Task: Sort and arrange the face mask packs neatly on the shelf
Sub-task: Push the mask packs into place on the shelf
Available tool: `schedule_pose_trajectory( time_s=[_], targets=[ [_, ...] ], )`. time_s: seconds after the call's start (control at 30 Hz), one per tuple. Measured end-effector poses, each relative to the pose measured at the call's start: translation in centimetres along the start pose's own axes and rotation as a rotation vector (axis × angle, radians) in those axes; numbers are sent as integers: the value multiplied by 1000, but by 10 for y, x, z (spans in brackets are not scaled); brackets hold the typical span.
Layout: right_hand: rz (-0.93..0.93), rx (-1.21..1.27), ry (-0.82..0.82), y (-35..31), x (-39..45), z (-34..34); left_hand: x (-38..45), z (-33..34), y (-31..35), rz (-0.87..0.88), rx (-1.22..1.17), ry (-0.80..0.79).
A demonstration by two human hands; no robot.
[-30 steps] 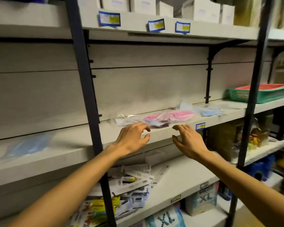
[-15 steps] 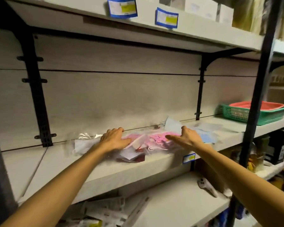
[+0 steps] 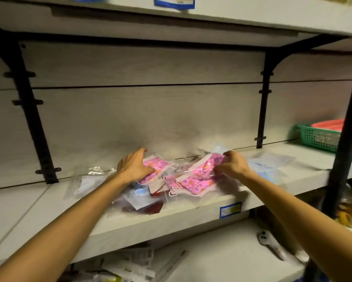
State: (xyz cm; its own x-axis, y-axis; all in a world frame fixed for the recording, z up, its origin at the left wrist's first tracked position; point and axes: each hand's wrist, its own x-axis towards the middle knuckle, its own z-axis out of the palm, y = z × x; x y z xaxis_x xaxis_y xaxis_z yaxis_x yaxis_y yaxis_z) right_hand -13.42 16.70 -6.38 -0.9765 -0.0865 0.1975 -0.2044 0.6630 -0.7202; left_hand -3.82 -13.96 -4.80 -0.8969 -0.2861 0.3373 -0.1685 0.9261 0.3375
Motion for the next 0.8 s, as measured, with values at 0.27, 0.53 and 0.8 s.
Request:
schedule_pose_trajectory(
  time_s=[0.27, 0.53, 0.8],
  targets=[
    [133, 685, -151, -16, 2, 4, -15, 1, 22, -327, -442, 140],
    [-5, 889, -142, -52, -32, 33, -61, -36, 10, -517, -741, 276],
    [-147, 1090, -270, -104, -114, 57, -158, -97, -21, -335, -881, 332]
  ],
)
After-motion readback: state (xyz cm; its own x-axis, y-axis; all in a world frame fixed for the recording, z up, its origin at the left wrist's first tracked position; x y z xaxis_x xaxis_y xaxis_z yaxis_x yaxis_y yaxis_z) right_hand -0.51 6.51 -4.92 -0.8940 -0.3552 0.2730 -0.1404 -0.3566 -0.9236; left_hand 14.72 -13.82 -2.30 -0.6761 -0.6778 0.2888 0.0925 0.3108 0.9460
